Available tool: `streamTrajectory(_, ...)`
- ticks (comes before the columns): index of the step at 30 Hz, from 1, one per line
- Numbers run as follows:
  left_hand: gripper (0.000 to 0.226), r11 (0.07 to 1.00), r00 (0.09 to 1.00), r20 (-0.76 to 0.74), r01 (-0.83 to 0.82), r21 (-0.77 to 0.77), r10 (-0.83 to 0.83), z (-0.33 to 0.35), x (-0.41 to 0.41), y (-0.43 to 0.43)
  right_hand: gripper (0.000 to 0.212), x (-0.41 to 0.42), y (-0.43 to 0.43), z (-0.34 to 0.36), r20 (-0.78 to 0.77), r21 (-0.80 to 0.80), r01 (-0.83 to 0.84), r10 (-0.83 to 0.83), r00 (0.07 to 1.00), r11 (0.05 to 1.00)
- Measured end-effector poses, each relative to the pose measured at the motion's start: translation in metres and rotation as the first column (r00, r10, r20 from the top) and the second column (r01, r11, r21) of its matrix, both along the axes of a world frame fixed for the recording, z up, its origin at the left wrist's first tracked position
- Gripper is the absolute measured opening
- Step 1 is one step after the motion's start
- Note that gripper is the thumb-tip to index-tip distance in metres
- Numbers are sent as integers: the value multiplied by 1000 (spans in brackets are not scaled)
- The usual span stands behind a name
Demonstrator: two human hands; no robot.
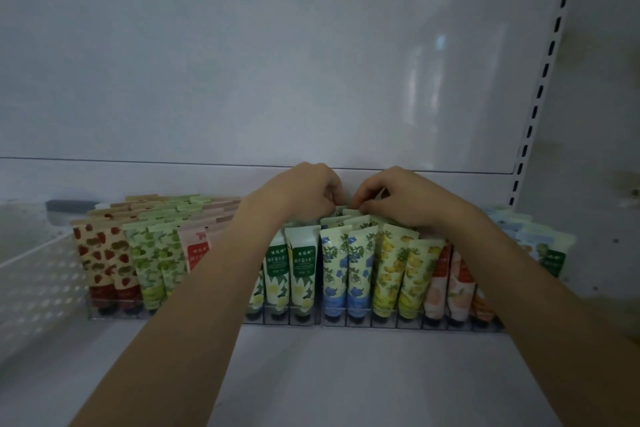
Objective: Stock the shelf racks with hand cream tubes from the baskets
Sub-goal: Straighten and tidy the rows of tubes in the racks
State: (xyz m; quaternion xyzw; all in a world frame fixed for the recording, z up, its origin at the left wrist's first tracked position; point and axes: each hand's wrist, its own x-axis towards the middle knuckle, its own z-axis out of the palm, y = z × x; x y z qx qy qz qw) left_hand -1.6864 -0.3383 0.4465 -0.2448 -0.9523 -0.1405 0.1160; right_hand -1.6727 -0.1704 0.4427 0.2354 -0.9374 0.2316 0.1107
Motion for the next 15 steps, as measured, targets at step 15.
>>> streamTrajectory(15, 26, 999, 997, -60, -41, 0, 41, 3, 3, -2, 21, 1, -1, -2, 19, -7, -25, 25, 1000, 1000)
